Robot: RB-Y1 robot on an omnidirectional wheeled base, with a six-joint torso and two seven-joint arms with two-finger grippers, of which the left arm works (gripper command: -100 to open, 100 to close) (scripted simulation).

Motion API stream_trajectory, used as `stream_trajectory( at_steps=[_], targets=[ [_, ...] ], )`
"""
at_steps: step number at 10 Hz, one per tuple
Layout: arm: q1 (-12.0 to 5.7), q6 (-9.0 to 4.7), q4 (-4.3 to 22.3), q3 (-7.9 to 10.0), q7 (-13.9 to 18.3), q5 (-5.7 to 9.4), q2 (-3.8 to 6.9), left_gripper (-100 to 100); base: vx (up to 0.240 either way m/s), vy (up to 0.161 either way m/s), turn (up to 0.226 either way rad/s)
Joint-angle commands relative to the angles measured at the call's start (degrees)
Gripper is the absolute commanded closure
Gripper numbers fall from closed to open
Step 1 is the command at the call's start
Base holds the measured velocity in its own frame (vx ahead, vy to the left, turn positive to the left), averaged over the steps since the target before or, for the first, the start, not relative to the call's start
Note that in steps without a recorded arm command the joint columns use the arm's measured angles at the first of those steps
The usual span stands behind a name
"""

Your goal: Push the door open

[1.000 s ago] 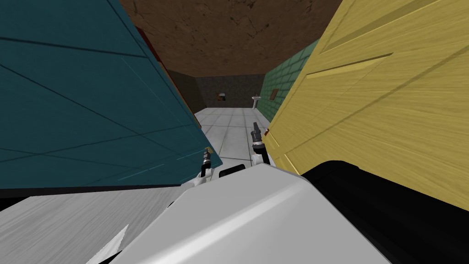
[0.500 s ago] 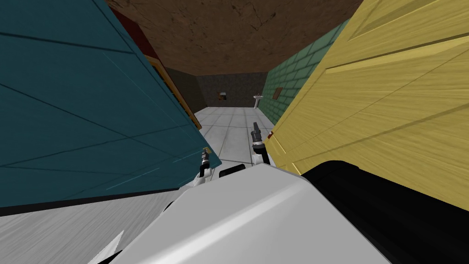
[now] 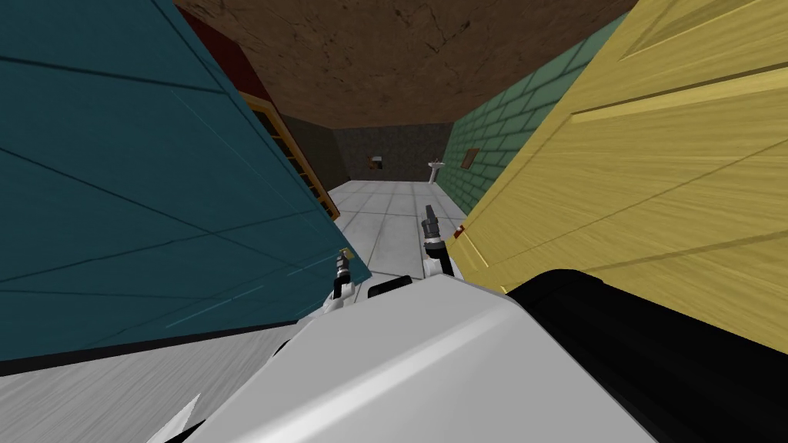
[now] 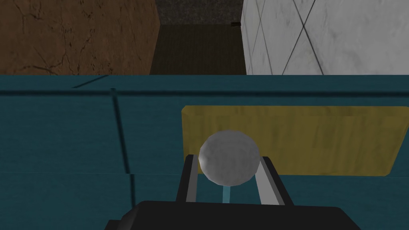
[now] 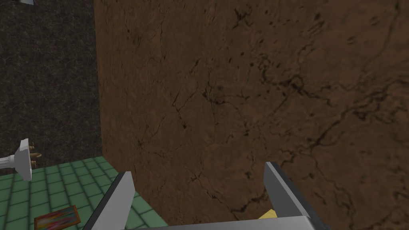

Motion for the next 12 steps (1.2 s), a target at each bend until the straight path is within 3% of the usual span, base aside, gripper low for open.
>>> stream_trajectory(
  at_steps=[1, 3, 6, 7, 12],
  targets=[
    [0.59, 0.6, -1.7, 0.48, -0.3, 0.2, 0.36, 100, 0.073, -0.016, 0.006],
    [0.57, 0.64, -1.5, 2.07, -0.8, 1.12, 0.6, 100, 0.167, -0.041, 0.066],
    [0.57, 0.64, -1.5, 2.07, -0.8, 1.12, 0.6, 100, 0.054, -0.009, 0.008],
    [0.56, 0.67, -1.3, 3.34, -1.3, 1.86, 0.78, 100, 0.135, -0.021, 0.06],
    [0.53, 0.74, -1.1, 6.04, -2.3, 3.42, 1.13, 100, 0.186, -0.056, 0.07]
  ],
)
